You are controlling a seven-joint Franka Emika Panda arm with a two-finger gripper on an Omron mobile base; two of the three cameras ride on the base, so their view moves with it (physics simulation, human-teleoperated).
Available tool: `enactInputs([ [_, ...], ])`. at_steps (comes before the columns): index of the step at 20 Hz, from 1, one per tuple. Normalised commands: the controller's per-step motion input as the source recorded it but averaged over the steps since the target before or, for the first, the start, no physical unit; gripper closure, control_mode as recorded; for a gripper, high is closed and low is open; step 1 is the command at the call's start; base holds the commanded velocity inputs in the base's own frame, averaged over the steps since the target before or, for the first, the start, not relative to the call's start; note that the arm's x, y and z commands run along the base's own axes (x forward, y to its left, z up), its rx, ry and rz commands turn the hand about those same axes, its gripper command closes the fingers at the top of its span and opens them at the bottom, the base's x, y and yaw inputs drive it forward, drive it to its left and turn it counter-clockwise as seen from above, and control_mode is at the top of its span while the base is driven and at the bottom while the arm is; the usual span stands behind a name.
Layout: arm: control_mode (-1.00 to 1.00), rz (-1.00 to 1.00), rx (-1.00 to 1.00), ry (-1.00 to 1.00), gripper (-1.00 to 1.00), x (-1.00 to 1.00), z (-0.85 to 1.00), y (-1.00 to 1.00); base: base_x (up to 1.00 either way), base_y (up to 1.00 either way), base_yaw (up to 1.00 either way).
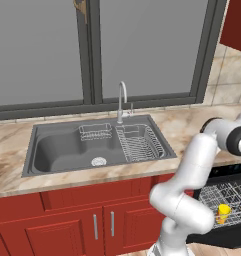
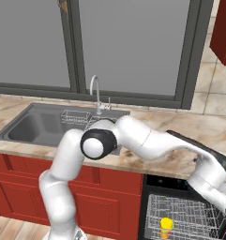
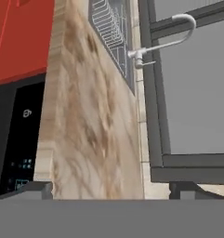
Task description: Pick up the cup and bowl from the counter, place them in the dishwasher, and close the dishwasher door.
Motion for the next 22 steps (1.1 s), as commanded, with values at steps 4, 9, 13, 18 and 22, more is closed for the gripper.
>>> enactInputs([
  [4,-1.00,0.16,-0.74,0.15,-1.00,0.00,0.34,0.15,0.00,0.00,0.00],
  [9,-1.00,0.18,-0.67,0.24,-1.00,0.03,-0.12,0.23,0.00,0.00,0.00],
  [13,-1.00,0.18,-0.59,0.21,-1.00,0.01,-0.53,0.23,0.00,0.00,0.00],
  [18,-1.00,0.13,-0.52,0.13,-1.00,0.01,-0.40,0.05,0.00,0.00,0.00],
  [22,-1.00,0.03,-0.37,0.01,-1.00,0.00,0.00,0.00,0.00,0.00,0.00],
])
